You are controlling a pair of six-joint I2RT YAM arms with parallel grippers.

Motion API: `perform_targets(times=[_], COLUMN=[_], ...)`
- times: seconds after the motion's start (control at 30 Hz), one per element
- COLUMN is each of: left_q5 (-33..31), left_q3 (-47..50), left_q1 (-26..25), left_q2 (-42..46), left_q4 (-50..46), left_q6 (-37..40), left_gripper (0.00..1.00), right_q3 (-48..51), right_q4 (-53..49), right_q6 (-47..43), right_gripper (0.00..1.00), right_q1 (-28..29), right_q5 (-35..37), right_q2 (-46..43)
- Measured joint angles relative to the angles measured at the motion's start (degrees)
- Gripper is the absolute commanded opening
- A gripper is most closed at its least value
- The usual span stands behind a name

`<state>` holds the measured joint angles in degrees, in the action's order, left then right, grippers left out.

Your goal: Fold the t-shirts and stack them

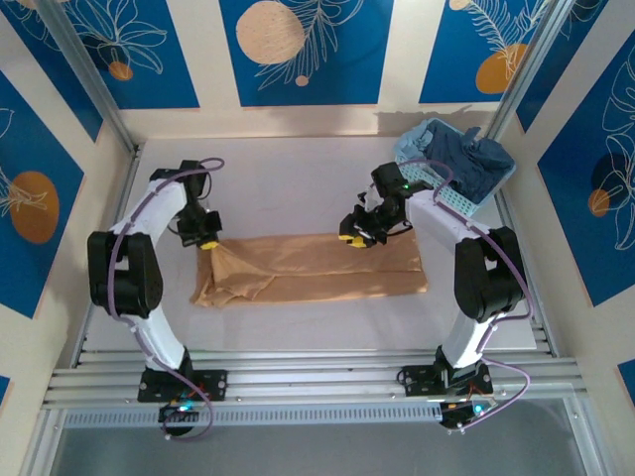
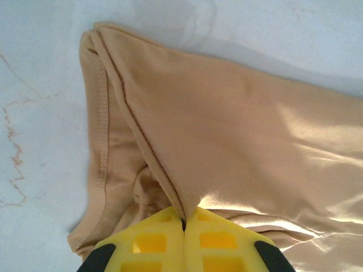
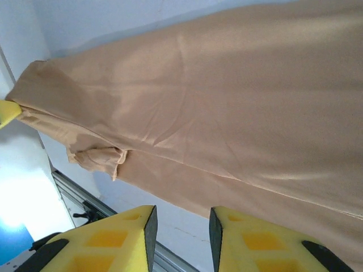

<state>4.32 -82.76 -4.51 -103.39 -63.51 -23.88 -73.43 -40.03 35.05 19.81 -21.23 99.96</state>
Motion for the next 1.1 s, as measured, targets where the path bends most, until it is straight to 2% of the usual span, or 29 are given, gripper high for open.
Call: perform_targets(times=[0.2, 0.47, 0.57, 0.7, 0.77, 0.9, 1.1], left_q5=[0.15, -0.79, -1.75, -4.63, -6.08, -7.23, -4.28], left_q3=[-6.82, -11.8, -12.15, -10.62, -7.43, 2.73, 13.31], left_q1=[0.0, 0.0, 0.0, -0.13, -0.33, -1.62, -3.43], left_q2=[-4.22, -10.75, -12.7, -12.85, -11.17, -2.03, 10.71], left_q4=[-5.62, -7.06, -5.4, -1.29, 1.88, 5.62, 5.9], left_q6=[0.48, 0.5, 0.7, 1.09, 1.25, 1.29, -1.27], left_gripper=[0.0, 0.01, 0.1, 0.42, 0.46, 0.46, 0.43], right_q3=[1.57, 1.95, 1.97, 1.97, 1.99, 2.19, 2.95], right_q4=[-0.04, -0.02, 0.0, -0.02, -0.04, -0.02, -0.02], right_q6=[0.0, 0.0, 0.0, 0.0, 0.0, 0.0, 0.0], right_gripper=[0.33, 0.33, 0.33, 0.33, 0.33, 0.33, 0.33], right_q1=[-0.07, -0.07, -0.07, -0.07, -0.07, -0.07, -0.04], right_q5=[0.0, 0.0, -0.02, -0.02, 0.0, 0.0, -0.02], right_q2=[0.0, 0.0, 0.0, 0.0, 0.0, 0.0, 0.0])
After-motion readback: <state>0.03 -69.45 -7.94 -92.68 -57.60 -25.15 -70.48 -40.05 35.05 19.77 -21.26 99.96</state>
